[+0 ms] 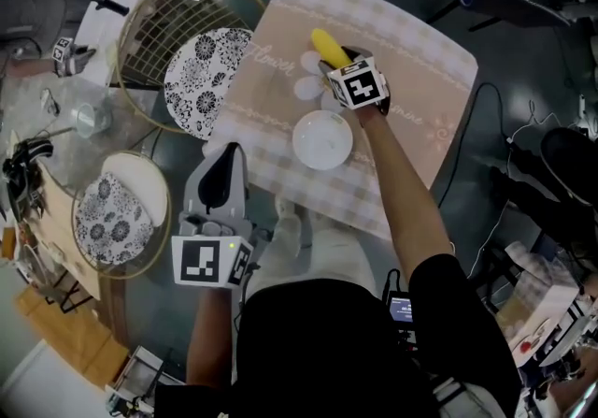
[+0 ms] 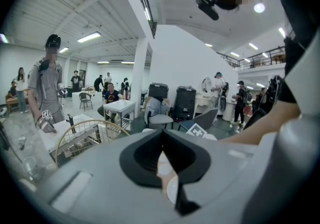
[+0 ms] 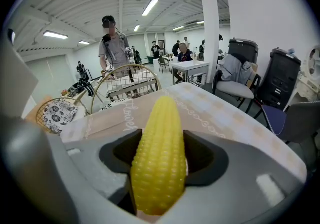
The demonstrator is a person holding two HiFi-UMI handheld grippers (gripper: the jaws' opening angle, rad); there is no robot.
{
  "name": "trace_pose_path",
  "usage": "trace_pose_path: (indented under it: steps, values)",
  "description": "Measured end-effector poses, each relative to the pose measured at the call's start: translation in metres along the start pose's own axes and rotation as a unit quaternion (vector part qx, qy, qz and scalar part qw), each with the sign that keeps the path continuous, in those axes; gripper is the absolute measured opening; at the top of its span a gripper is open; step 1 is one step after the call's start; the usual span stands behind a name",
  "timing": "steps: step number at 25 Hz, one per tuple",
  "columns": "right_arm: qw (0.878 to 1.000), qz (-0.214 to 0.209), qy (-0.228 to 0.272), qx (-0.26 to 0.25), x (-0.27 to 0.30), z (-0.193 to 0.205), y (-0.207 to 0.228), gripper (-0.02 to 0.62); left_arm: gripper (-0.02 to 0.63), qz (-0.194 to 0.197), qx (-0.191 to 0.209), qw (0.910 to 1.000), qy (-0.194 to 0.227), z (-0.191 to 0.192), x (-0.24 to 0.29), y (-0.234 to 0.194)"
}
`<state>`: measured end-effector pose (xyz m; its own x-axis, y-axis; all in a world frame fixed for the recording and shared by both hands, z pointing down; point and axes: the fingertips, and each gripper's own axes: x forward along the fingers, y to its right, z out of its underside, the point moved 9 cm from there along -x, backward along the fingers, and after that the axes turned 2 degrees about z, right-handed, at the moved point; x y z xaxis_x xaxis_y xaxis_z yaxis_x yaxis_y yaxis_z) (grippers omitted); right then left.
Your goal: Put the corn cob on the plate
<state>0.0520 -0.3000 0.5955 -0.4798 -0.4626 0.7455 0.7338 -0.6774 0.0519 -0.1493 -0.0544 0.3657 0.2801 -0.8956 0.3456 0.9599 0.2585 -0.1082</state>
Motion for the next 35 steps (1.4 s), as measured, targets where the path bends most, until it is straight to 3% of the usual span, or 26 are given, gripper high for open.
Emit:
trace_pose_path:
  steps: [19,35]
  values:
    - [0.999,-0.022,-0.023,-0.008,-0.036,0.046,-0.067,0.256,0.008,0.021,0.002,0.9997,0.011,0.012,-0.033,-0.009]
    - [0.999,-0.016,-0.03,-0.004,-0.059,0.082,-0.107,0.256,0.008,0.055,0.012,0.9984,0.009,0.025,-0.065,-0.012]
